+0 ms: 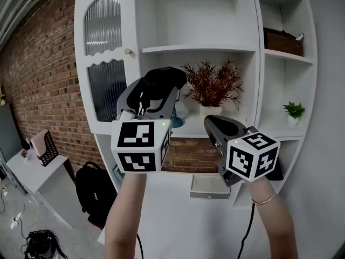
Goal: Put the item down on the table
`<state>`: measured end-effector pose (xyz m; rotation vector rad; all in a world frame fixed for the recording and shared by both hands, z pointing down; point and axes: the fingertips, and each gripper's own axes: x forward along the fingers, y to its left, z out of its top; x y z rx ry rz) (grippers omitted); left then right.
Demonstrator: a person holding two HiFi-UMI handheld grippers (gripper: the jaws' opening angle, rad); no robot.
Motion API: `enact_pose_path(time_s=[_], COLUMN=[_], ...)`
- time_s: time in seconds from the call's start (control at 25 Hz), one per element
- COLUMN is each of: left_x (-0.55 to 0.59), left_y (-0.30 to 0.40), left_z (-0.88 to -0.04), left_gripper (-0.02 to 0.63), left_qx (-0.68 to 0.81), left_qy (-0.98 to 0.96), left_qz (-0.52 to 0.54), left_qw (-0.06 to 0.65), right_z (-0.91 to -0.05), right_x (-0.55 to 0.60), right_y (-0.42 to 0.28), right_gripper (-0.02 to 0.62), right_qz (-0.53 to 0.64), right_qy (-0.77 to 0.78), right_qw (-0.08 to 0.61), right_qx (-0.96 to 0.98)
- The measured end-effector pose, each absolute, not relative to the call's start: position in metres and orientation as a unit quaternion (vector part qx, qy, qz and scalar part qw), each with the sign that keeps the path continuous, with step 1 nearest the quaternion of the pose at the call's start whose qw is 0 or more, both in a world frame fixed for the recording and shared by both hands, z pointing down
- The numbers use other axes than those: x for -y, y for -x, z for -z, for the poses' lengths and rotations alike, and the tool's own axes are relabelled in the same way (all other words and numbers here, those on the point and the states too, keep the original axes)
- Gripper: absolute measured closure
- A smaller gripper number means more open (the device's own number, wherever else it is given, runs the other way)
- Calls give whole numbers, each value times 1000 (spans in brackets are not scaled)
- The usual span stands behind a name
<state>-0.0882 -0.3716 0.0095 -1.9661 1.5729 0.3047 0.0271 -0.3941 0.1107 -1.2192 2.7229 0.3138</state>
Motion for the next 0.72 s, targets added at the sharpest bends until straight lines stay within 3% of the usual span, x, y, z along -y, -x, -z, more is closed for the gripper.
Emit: enact_pose_path(time_s=[0.72], left_x=[417], left_y=[95], left_z=[109], left_gripper=[302], left_qx=[-576], left_qy=[728], left_qz=[-125], left_qw=[350], right_z=[-29], right_x=[427], right_y=[16], right_gripper=[595], right_qz=[-169], right_qy=[407], right_qw=[30], right_qx=[-897])
